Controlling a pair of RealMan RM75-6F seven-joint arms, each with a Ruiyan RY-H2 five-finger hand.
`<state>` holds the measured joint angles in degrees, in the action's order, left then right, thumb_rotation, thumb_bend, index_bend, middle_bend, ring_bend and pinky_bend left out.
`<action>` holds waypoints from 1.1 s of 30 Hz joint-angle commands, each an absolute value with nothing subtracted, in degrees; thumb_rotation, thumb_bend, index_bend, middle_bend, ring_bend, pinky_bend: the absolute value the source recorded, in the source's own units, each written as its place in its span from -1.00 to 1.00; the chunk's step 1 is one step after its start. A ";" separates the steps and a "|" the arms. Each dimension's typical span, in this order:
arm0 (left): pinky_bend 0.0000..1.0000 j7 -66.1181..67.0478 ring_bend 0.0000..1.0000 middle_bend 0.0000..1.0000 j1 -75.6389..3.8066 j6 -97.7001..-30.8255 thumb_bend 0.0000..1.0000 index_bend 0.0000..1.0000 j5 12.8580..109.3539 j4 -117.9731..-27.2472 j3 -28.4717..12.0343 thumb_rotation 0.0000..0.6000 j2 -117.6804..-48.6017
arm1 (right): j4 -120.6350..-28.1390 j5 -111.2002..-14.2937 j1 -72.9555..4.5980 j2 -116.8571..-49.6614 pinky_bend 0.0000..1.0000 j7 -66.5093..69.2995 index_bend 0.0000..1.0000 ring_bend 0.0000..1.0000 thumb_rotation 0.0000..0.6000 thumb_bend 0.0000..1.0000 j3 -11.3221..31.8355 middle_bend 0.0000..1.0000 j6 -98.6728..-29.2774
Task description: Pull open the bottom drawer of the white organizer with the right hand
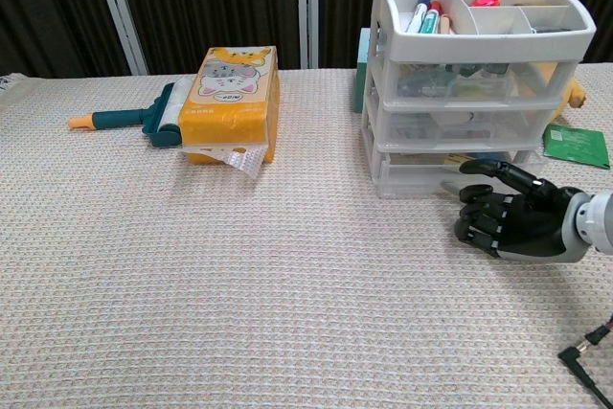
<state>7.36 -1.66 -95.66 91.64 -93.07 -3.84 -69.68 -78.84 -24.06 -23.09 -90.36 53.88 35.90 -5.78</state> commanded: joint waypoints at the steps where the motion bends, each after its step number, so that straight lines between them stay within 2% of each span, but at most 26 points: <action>1: -1.00 7.44 -1.00 -1.00 -1.66 -95.55 -0.94 -1.00 91.55 -93.14 -3.81 1.00 -69.64 | -79.57 -24.71 -22.29 -90.11 0.32 53.48 -0.56 0.60 1.00 -0.36 36.12 0.64 -5.61; 13: -1.00 7.58 -1.00 -1.00 -1.52 -95.80 -0.94 -1.00 91.84 -93.34 -3.69 1.00 -69.56 | -84.54 -28.63 -17.45 -88.33 0.32 50.76 -0.61 0.60 1.00 -0.36 37.90 0.64 -3.28; 25: -1.00 7.57 -1.00 -1.00 -1.40 -95.98 -0.94 -1.00 91.94 -93.43 -3.70 1.00 -69.45 | -91.55 -33.98 -9.65 -82.41 0.32 45.87 -0.60 0.60 1.00 -0.36 40.27 0.64 -1.71; 29: -1.00 7.59 -1.00 -1.00 -1.30 -96.22 -0.94 -1.00 92.06 -93.43 -3.71 1.00 -69.44 | -96.82 -40.98 -5.01 -79.71 0.32 39.63 -0.54 0.60 1.00 -0.36 41.42 0.64 -7.45; 33: -1.00 7.86 -1.00 -1.00 -1.17 -96.53 -0.94 -1.00 92.30 -93.62 -3.68 1.00 -69.42 | -99.20 -52.36 -1.65 -79.72 0.32 30.73 -0.46 0.60 1.00 -0.36 39.96 0.64 -21.73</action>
